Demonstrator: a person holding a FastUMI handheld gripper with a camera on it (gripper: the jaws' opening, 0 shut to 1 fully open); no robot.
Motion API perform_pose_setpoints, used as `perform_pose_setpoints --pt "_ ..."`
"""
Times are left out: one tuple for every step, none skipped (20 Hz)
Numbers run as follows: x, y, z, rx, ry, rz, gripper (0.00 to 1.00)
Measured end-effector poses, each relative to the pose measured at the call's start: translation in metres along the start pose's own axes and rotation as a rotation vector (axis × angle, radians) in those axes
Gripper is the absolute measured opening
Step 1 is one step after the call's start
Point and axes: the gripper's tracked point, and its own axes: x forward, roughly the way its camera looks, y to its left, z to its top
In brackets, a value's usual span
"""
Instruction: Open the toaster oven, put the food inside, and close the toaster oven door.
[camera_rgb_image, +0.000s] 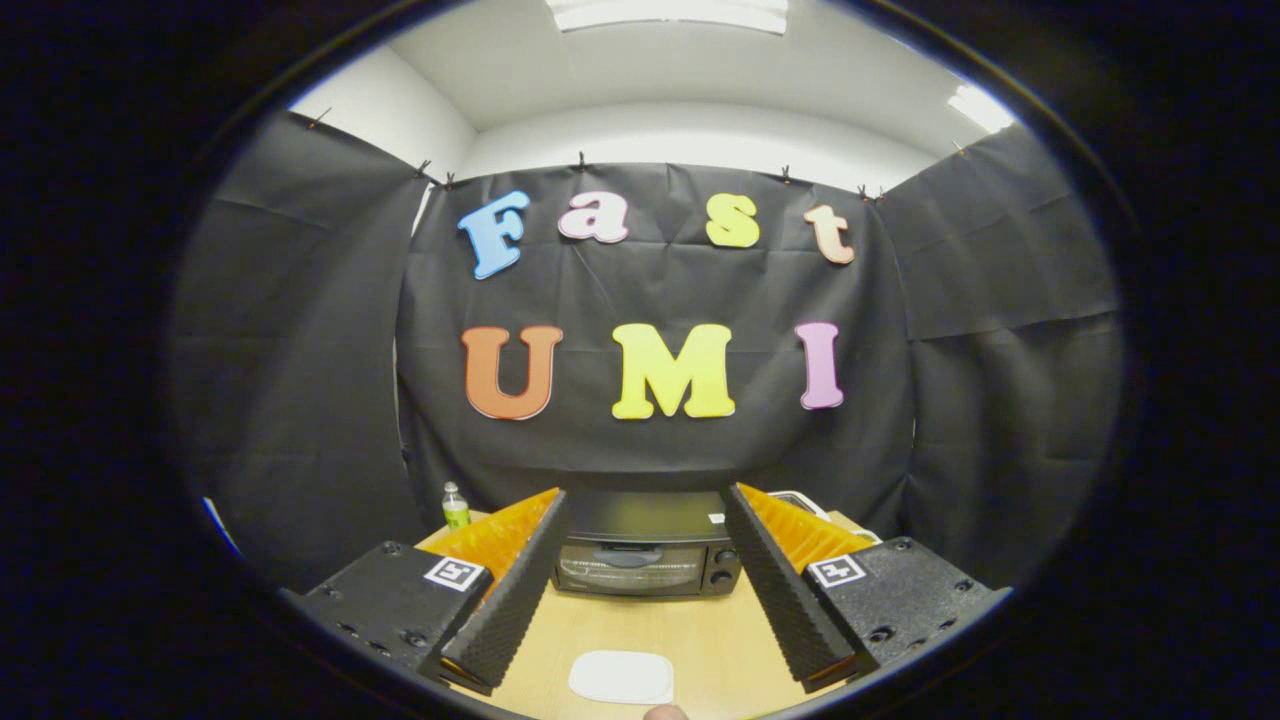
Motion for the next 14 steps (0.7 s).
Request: perform_pose_setpoints --pt "-0.006 -0.001 -0.004 -0.011 0.000 0.005 1.00" --pt "-0.011 -0.003 -0.008 -0.013 0.003 0.008 1.00" --pt "-0.015 -0.004 -0.010 -0.004 0.002 0.010 1.00" --pt "-0.017 -0.004 -0.011 0.004 -0.003 0.014 1.00" --pt "-0.018 -0.006 -0.012 -0.001 -0.004 0.017 1.00" --pt "-0.019 -0.010 -0.015 0.001 -0.003 0.015 1.00" --pt "-0.019 -0.013 -0.020 0.014 0.004 0.017 1.00" --pt "-0.019 -0.015 -0.024 0.029 0.004 0.019 1.00" --pt "-0.017 -0.020 -0.027 0.042 0.005 0.011 1.00" --pt "-0.014 -0.027 -0.033 0.048 0.016 -0.002 1.00" --pt "-0.012 -0.033 -0.037 0.051 0.023 -0.013 1.00" --pt "-0.011 -0.033 -0.041 0.052 0.032 -0.010 1.00" --pt "-0.010 -0.031 -0.045 0.060 0.039 0.004 1.00" --pt "-0.008 -0.030 -0.048 0.067 0.042 0.011 1.00"
